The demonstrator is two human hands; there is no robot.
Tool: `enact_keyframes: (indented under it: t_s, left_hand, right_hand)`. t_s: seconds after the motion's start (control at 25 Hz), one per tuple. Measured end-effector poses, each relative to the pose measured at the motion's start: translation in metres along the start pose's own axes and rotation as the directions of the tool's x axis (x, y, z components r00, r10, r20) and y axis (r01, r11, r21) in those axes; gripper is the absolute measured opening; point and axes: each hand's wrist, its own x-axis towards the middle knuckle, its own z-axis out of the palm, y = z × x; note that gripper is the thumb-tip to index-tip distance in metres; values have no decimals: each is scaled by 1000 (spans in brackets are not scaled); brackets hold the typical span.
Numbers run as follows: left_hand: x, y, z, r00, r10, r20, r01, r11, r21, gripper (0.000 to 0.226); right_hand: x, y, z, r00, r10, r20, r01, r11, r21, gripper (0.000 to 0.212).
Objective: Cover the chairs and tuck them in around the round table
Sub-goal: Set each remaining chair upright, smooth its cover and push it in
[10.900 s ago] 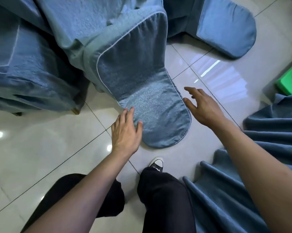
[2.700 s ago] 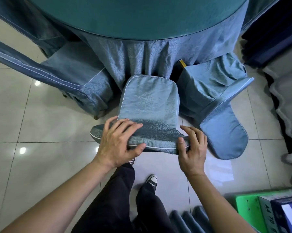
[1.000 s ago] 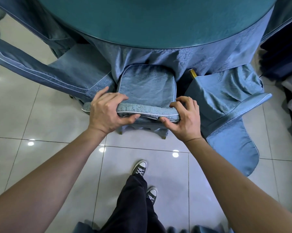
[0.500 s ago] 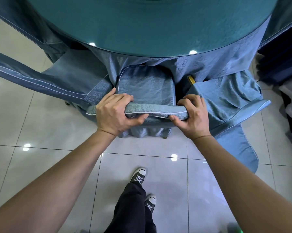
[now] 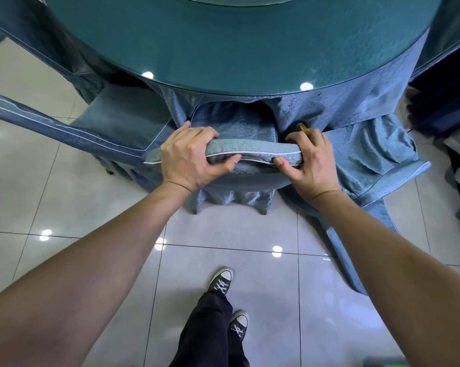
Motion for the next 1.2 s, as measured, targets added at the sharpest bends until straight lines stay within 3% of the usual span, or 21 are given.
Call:
enact_keyframes:
  t_s: [0.16, 0.28, 0.32, 0.4, 0.48, 0.6, 0.92, 1.2]
  left_hand:
    - [-10, 4, -5, 992, -4, 125, 4, 1000, -1, 65]
    - [-12, -2, -17, 981, 62, 186, -54, 997, -46, 67]
    - [-15, -4, -20, 986, 30, 164, -19, 997, -71, 63]
    - [-17, -11, -25, 979, -182, 96, 192, 975, -113, 55]
    - [-16, -19, -22, 938, -331, 100, 340, 936, -94, 53]
    - [-14, -26, -11, 942, -319, 105, 327, 943, -59, 51]
    - [9, -36, -3, 941, -338, 37, 340, 933, -122, 48]
    - [-7, -40, -8, 939, -314, 143, 328, 940, -92, 50]
  right_hand:
    - [-22, -8, -11, 998, 10, 58, -9, 1000, -25, 67]
    - [-24, -35, -12, 993, -121, -12, 120, 988, -103, 64]
    - [-21, -43, -12, 984, -176, -38, 169, 976, -135, 64]
    - [-9, -52, -12, 975, -210, -68, 194, 963, -189, 59]
    - [-1, -53, -11, 989, -142, -43, 131, 972, -196, 55]
    - [-1, -50, -3, 999, -41, -10, 40, 993, -110, 57]
    - [26, -56, 9, 991, 33, -130, -47, 993, -105, 61]
    - [8, -59, 10, 997, 38, -62, -46, 990, -132, 64]
